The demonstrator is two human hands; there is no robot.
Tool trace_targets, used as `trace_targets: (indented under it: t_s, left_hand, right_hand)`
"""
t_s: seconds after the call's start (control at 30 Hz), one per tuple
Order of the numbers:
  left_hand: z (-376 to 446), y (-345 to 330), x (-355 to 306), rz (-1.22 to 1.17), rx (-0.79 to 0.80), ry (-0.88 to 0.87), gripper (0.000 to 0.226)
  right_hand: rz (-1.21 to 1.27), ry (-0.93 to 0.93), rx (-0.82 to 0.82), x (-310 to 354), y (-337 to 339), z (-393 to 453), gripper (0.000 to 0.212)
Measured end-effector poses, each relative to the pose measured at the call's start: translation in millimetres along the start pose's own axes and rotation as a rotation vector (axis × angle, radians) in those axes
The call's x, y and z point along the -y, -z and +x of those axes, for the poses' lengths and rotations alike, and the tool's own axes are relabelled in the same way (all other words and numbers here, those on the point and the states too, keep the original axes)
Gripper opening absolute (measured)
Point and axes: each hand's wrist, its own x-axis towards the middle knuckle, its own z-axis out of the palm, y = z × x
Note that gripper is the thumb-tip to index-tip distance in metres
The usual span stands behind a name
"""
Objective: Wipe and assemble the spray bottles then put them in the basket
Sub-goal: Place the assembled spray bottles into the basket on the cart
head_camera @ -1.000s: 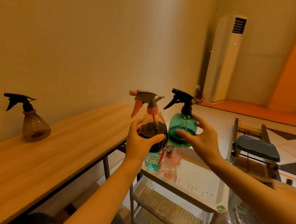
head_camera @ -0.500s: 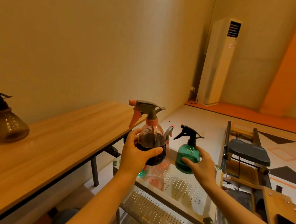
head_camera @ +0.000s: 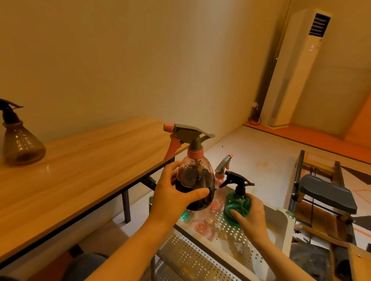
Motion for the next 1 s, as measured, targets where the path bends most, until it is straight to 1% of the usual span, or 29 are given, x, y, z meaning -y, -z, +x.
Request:
trace_targets:
  t_s: [0.23,0.33,0.43,0.5,0.53,0.6,0.63,0.7,0.77,0.83,1.0]
  left_hand:
    - [-2.6,0.9,-3.3,0.000,0.017,-0.003,0.071]
    - [-3.2,1.3,-5.2,-0.002,0.024,-0.004,0.071]
    - [-3.0,0.5,-8.2,-0.010,0.021,-0.012,0.072]
    - [-4.3,-2.2,-10.8,-0.025,0.022,-0.013,0.072]
    - [-5.5,-4.0,-12.7,-0.036,0.026,-0.017,0.072]
    - [-8.2,-7.5,-16.9,-0.046,0.039,-0.027,0.072]
    - [-9.2,-8.9,-18.9,-0.044,0.053,-0.031,0.072]
    - [-12.1,-12.7,-22.8,-0.035,0.103,-0.030,0.071]
    - [-16.5,-18.5,-24.3,-0.010,0.156,-0.039,0.069]
    - [-22.1,-26.0,-22.6,0.015,0.189,-0.053,0.071]
    - [-30.6,-41.8,-11.2,0.005,0.215,-0.047,0.072]
  right_hand:
    - [0.029,-0.051,0.040,-4.2,1.3,-2.9,0.069]
    - [0.026,-0.131,0.143,2.3,14.8,0.7,0.071]
    - [-0.082,-0.228,0.315,21.0,43.8,1.3,0.075]
    - [-0.110,-0.287,0.361,40.7,65.9,-0.9,0.073]
    - [-0.099,-0.265,0.330,50.0,75.8,-1.5,0.071]
    - [0.000,-0.151,0.266,73.0,97.0,-3.9,0.064]
    - [0.083,-0.086,0.286,87.6,107.8,-7.3,0.060]
    - [0.263,0.020,0.442,117.5,126.8,-19.4,0.057]
    - [0.360,0.112,0.552,137.9,136.6,-33.1,0.063]
    - [0.379,0.164,0.560,145.5,138.3,-42.2,0.070]
    - [0.351,0.181,0.455,139.3,138.6,-45.9,0.072]
